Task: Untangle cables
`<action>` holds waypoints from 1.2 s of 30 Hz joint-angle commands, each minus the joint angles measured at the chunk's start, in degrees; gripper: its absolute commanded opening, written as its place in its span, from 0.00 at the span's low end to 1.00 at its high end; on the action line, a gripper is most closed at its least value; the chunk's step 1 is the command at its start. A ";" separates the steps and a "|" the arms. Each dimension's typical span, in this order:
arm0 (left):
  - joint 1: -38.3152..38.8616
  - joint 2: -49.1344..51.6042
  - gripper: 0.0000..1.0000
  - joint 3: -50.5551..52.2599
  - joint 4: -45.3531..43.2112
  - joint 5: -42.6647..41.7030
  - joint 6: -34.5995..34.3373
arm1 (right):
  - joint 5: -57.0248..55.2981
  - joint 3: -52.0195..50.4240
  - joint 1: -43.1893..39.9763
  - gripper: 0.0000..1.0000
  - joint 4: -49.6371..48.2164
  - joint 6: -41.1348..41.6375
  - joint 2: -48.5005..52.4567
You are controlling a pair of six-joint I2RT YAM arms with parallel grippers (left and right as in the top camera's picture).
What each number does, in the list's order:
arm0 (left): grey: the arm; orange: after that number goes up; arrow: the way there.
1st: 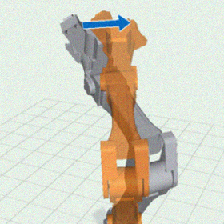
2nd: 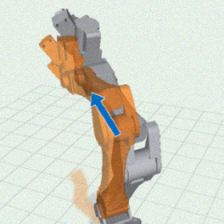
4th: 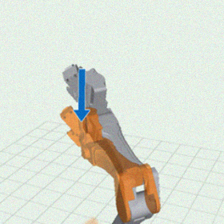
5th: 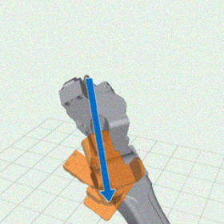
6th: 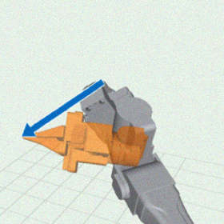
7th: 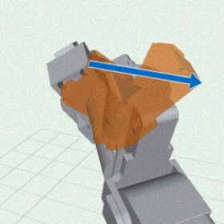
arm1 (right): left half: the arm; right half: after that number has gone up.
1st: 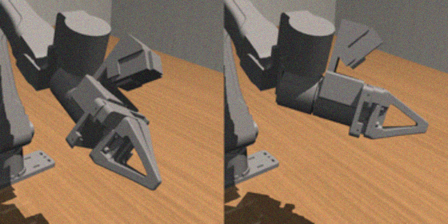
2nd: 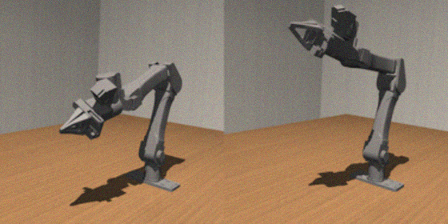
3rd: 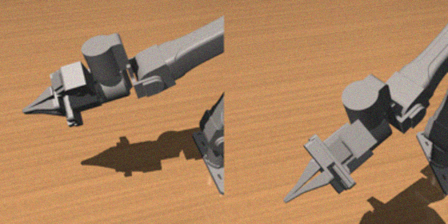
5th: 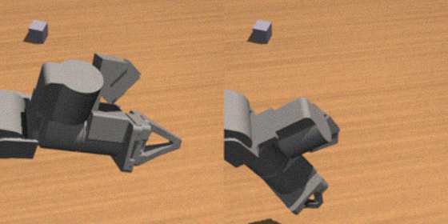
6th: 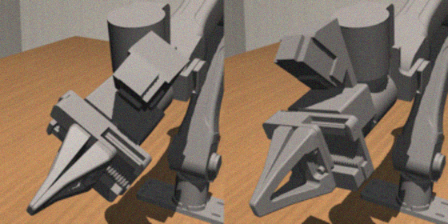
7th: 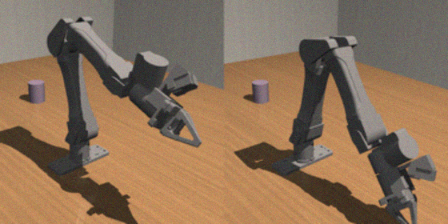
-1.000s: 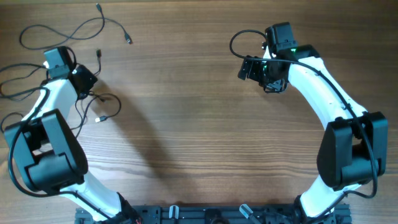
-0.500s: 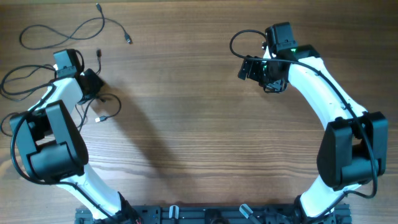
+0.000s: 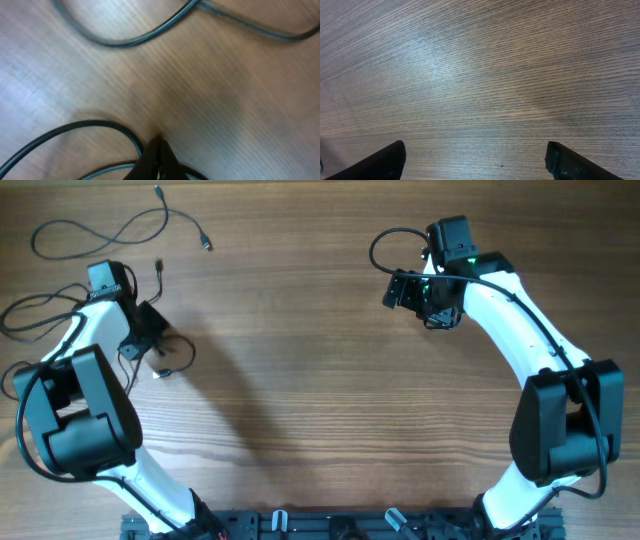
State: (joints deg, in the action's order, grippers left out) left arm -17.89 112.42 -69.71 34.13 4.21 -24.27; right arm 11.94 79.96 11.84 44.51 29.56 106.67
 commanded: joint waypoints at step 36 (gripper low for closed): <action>-20.44 -18.80 0.45 0.33 4.13 9.42 -18.18 | 0.07 -0.07 -0.04 0.91 -0.07 0.22 -0.15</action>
State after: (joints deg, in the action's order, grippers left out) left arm -33.06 91.66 -69.38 38.30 12.10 -38.13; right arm 11.94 79.96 11.86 44.71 29.54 106.67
